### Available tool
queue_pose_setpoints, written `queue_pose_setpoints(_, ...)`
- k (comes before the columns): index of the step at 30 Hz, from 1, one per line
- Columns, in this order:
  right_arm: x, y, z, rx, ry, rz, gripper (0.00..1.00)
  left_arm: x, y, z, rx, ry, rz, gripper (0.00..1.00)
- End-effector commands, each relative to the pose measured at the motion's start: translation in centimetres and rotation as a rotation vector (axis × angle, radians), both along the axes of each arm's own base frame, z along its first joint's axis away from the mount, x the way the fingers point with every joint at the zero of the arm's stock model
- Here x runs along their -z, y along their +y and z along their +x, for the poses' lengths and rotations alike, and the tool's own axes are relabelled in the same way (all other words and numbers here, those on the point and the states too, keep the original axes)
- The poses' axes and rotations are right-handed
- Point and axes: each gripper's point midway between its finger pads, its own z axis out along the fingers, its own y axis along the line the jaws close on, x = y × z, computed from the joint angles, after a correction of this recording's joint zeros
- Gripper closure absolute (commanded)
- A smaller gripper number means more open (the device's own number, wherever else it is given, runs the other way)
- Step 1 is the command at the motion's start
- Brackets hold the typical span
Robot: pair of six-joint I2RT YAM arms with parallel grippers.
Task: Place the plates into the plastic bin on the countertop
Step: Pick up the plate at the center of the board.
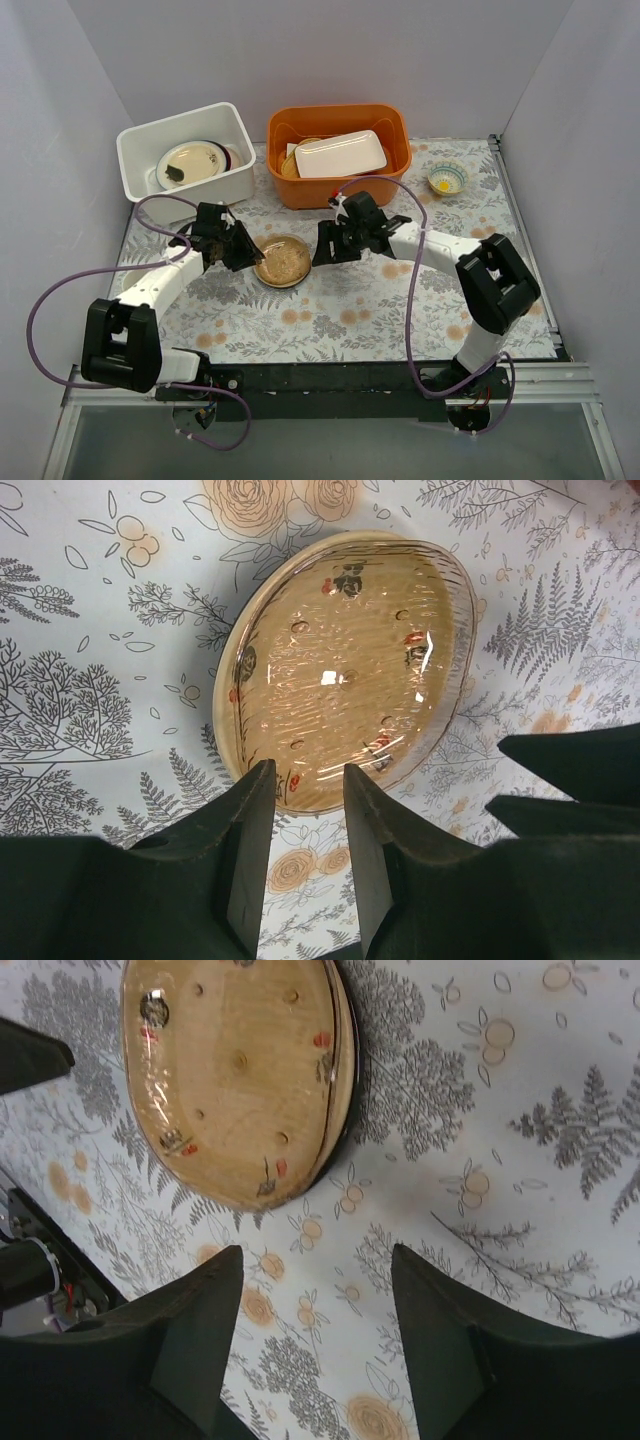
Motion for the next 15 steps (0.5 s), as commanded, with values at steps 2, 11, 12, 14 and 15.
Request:
queue_pose_setpoints(2, -0.6, 2.4, 2.6, 0.007, -0.024, -0.008, 0.36, -1.5, -0.2, -0.5, 0.021, -0.044, -0.014, 0.68)
queue_pose_setpoints(11, 2.0, 3.9, 3.5, 0.022, 0.012, -0.061, 0.54, -1.1, -0.1, -1.3, 0.031, -0.036, -0.011, 0.67)
queue_pose_setpoints(12, 2.0, 4.0, 3.7, 0.029, 0.008, -0.063, 0.58, -1.1, 0.0, -1.4, 0.031, -0.035, -0.008, 0.67)
queue_pose_setpoints(14, 2.2, 4.3, 3.8, 0.034, 0.013, -0.061, 0.65, -1.2, -0.1, -1.5, 0.036, -0.039, -0.013, 0.67)
queue_pose_setpoints(15, 2.2, 4.5, 3.9, 0.032, 0.010, -0.057, 0.69, -1.0, -0.1, -1.7, 0.038, -0.034, -0.010, 0.67)
